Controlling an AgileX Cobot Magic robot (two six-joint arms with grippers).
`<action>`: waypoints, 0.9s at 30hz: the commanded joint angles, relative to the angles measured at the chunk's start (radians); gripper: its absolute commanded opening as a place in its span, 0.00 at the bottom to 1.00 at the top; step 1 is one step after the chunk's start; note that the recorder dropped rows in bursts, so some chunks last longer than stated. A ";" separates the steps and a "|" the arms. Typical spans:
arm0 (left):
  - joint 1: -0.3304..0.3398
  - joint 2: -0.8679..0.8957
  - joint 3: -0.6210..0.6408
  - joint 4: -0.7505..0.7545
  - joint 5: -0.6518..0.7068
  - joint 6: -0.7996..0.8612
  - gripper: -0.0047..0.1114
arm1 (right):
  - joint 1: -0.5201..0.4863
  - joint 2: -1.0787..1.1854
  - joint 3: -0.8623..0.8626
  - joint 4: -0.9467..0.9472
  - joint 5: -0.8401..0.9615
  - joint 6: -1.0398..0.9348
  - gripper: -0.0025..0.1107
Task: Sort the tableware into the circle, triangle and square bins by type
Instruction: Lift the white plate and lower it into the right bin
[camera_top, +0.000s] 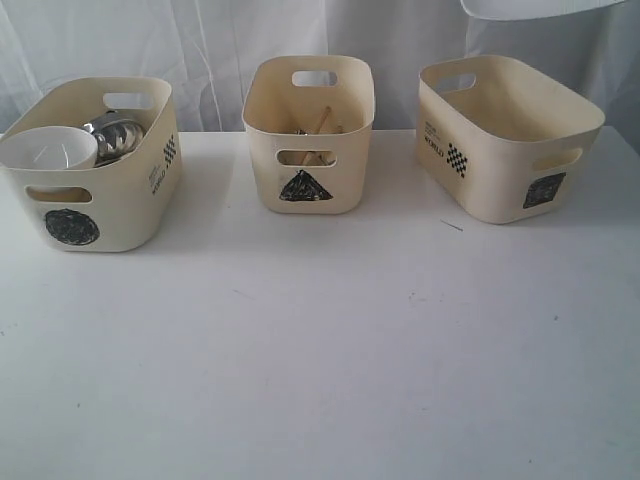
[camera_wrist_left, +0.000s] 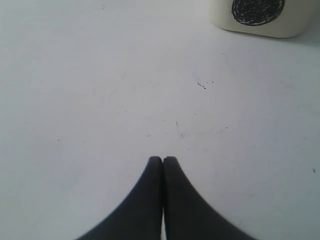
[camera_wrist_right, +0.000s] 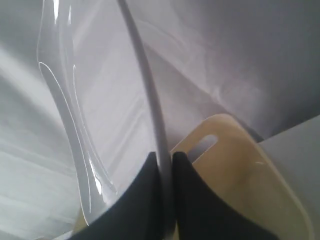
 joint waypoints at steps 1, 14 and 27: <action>-0.001 -0.005 0.013 -0.008 0.017 -0.001 0.04 | -0.007 0.015 -0.014 -0.118 -0.104 -0.036 0.02; -0.001 -0.005 0.013 -0.008 0.017 -0.001 0.04 | 0.033 0.067 -0.014 -0.415 -0.138 -0.077 0.02; -0.001 -0.005 0.013 -0.008 0.017 -0.001 0.04 | 0.042 0.059 -0.014 -0.408 -0.094 -0.093 0.32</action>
